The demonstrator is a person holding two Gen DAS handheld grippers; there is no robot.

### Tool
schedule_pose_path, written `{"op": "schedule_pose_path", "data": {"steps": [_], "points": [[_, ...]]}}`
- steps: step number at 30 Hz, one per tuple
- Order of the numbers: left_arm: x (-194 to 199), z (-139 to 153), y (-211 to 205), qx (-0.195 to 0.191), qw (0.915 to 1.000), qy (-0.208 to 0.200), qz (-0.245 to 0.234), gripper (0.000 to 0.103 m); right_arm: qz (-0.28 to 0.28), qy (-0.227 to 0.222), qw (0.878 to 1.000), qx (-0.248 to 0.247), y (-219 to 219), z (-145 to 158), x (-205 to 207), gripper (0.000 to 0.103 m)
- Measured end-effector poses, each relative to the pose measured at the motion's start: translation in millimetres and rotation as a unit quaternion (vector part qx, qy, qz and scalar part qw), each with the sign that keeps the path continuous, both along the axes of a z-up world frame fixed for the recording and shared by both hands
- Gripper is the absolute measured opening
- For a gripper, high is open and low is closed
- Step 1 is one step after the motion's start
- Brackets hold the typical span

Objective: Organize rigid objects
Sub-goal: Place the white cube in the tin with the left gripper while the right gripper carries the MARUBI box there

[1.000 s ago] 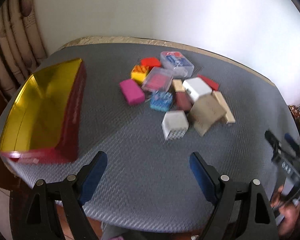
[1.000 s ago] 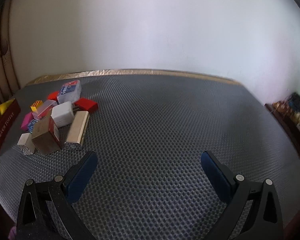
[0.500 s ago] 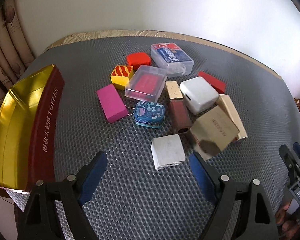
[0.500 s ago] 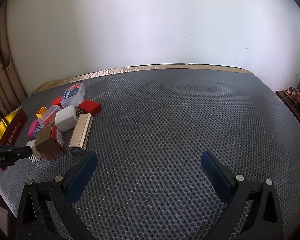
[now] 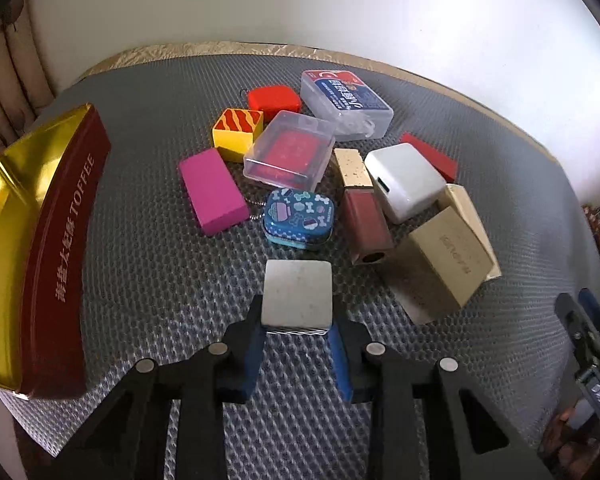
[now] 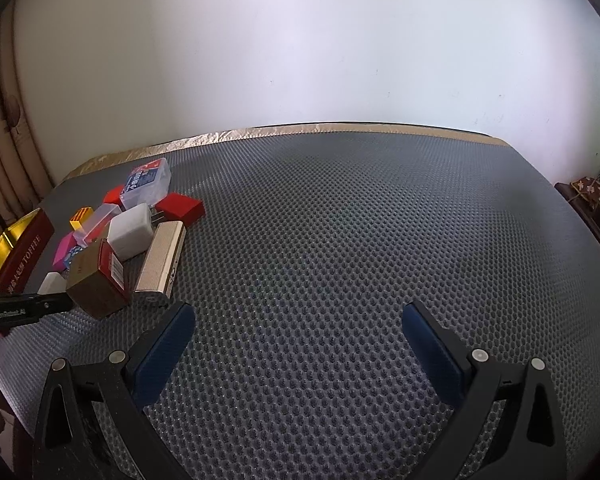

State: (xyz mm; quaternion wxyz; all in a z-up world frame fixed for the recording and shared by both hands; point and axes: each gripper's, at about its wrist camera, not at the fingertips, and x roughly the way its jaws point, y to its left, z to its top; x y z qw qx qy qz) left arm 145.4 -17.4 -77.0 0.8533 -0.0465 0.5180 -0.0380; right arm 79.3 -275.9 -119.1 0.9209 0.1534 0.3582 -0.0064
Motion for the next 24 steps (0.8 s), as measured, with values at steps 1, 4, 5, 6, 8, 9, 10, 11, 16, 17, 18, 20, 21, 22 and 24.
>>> {"op": "schedule_pose_path", "data": {"steps": [1, 4, 5, 6, 8, 9, 10, 11, 16, 17, 18, 20, 21, 22, 24], "points": [[-4.7, 3.4, 2.6, -0.010, 0.9999, 0.001, 0.002, 0.030, 0.000, -0.001, 1.000, 0.001, 0.2, -0.1, 0.0, 0.103], [-21.9, 12.8, 7.3, -0.023, 0.9997, 0.000, 0.006, 0.030, 0.008, -0.004, 1.000, 0.002, 1.5, 0.5, 0.0, 0.103], [-29.4, 18.7, 9.6, -0.029, 0.9996, -0.003, 0.007, 0.030, 0.013, -0.006, 1.000, 0.001, 2.8, 1.4, 0.0, 0.103], [-35.8, 23.9, 11.8, -0.031, 0.9995, -0.006, 0.008, 0.030, 0.020, -0.010, 1.000, -0.001, 4.4, 3.4, -0.3, 0.103], [-55.5, 34.2, 20.0, -0.032, 0.9993, -0.015, 0.011, 0.030, 0.039, -0.022, 0.999, -0.002, 8.9, 10.5, -0.6, 0.103], [-62.5, 39.9, 23.4, -0.033, 0.9992, -0.019, 0.012, 0.030, 0.053, -0.031, 0.998, 0.000, 12.3, 17.2, -0.4, 0.103], [-71.9, 48.1, 28.1, -0.037, 0.9989, -0.025, 0.013, 0.030, 0.067, -0.038, 0.997, 0.002, 16.2, 23.8, 0.5, 0.103], [-75.2, 51.1, 30.7, -0.038, 0.9987, -0.030, 0.014, 0.030, 0.087, -0.045, 0.995, 0.009, 21.1, 31.9, 2.1, 0.103], [-102.6, 81.3, 49.9, -0.032, 0.9976, -0.057, 0.021, 0.030, 0.200, -0.029, 0.979, 0.016, 63.2, 61.3, 28.1, 0.102], [-101.0, 86.1, 51.9, -0.032, 0.9974, -0.060, 0.025, 0.030, 0.215, -0.026, 0.976, 0.012, 72.7, 63.9, 33.3, 0.102], [-102.7, 90.3, 54.8, -0.034, 0.9971, -0.062, 0.028, 0.030, 0.234, -0.019, 0.972, 0.007, 84.5, 66.8, 39.9, 0.102], [-106.6, 95.6, 63.2, -0.041, 0.9963, -0.066, 0.037, 0.030, 0.263, -0.012, 0.965, -0.004, 104.0, 70.8, 44.1, 0.102], [-104.0, 95.3, 65.3, -0.041, 0.9960, -0.067, 0.041, 0.030, 0.272, -0.011, 0.962, -0.022, 114.6, 72.2, 47.6, 0.102], [-105.7, 96.9, 70.3, -0.042, 0.9957, -0.069, 0.045, 0.030, 0.279, -0.009, 0.959, -0.036, 122.5, 71.7, 49.3, 0.102], [-111.6, 103.2, 83.3, -0.049, 0.9949, -0.070, 0.053, 0.030, 0.295, 0.010, 0.954, -0.049, 133.7, 66.0, 53.9, 0.097]]}}
